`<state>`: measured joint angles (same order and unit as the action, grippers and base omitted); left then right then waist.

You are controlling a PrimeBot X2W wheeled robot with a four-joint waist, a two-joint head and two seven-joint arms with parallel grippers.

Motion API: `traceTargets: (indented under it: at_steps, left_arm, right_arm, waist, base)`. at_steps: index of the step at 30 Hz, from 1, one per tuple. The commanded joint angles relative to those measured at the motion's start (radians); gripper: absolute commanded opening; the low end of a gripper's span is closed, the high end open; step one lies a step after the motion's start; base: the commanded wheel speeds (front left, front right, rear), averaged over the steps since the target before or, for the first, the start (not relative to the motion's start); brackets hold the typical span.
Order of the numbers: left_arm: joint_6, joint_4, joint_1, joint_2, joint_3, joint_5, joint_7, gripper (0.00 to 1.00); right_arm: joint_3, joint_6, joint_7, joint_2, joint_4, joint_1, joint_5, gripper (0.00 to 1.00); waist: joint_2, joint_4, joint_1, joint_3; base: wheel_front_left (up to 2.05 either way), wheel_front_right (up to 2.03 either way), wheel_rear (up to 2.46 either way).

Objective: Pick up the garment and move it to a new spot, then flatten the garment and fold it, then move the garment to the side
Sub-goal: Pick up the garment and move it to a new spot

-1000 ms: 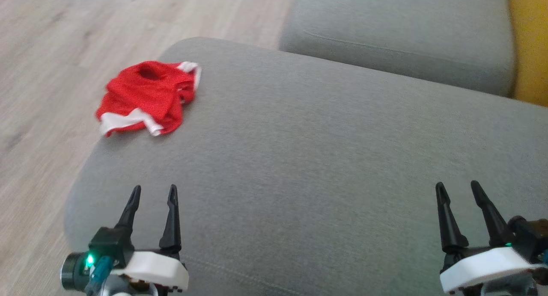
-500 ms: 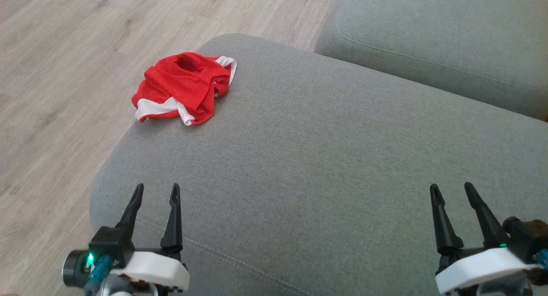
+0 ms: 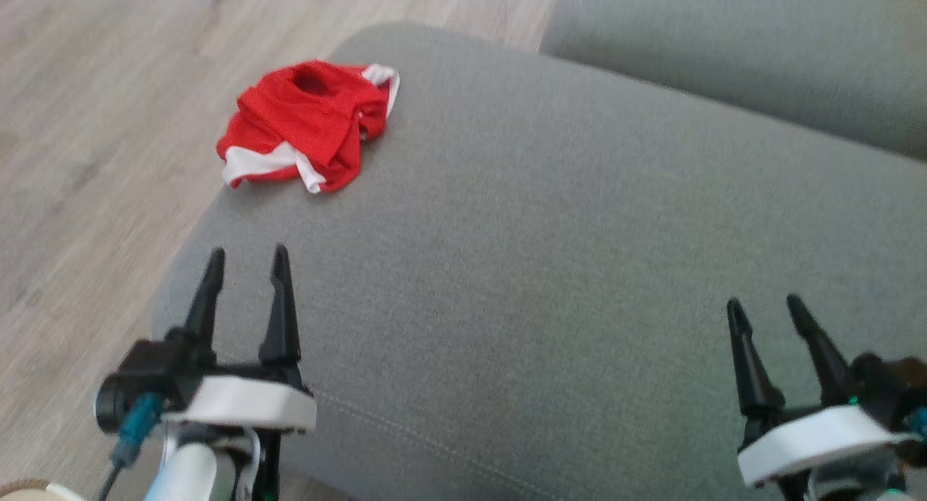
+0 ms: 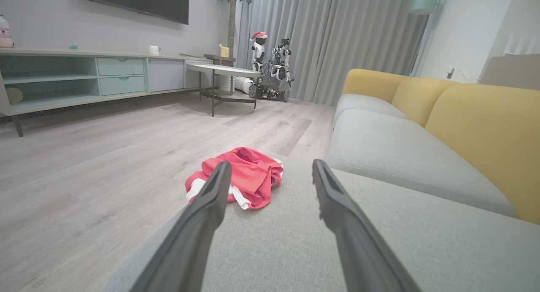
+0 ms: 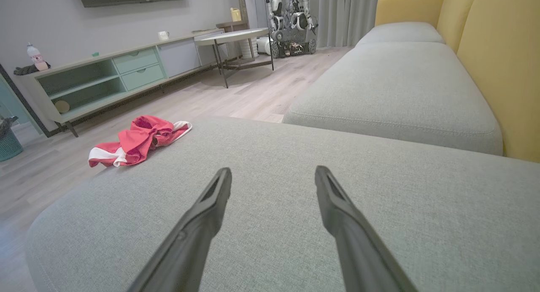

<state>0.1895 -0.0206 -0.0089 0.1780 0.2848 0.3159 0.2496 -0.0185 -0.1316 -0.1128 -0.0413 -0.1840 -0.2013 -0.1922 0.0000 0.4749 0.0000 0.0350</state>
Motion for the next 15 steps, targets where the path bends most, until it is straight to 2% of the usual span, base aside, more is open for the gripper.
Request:
traceTargets:
  at_steps: [1, 8, 15]
  left_arm:
    - [-0.01, -0.034, -0.08, -0.01, -0.057, -0.016, 0.012, 1.0]
    - [-0.074, 0.024, -0.256, -0.079, -0.181, -0.047, 0.012, 1.0]
    - [-0.153, 0.254, -0.472, -0.095, -0.291, -0.07, 0.012, 1.0]
  right_arm:
    - [0.019, 0.001, -0.009, -0.009, -0.053, 0.068, 0.013, 1.0]
    - [0.038, 0.001, -0.079, -0.032, -0.135, 0.146, 0.061, 1.0]
    - [0.037, 0.001, -0.116, -0.085, -0.186, 0.209, 0.06, 1.0]
  waist:
    - [0.0, -0.011, 0.0, 0.048]
    - [0.0, -0.065, 0.0, 0.228]
    - [0.0, -0.13, 0.0, 0.368]
  base:
    - [0.0, 0.0, 0.0]
    - [0.0, 0.0, 0.0]
    - [0.0, 0.0, 0.0]
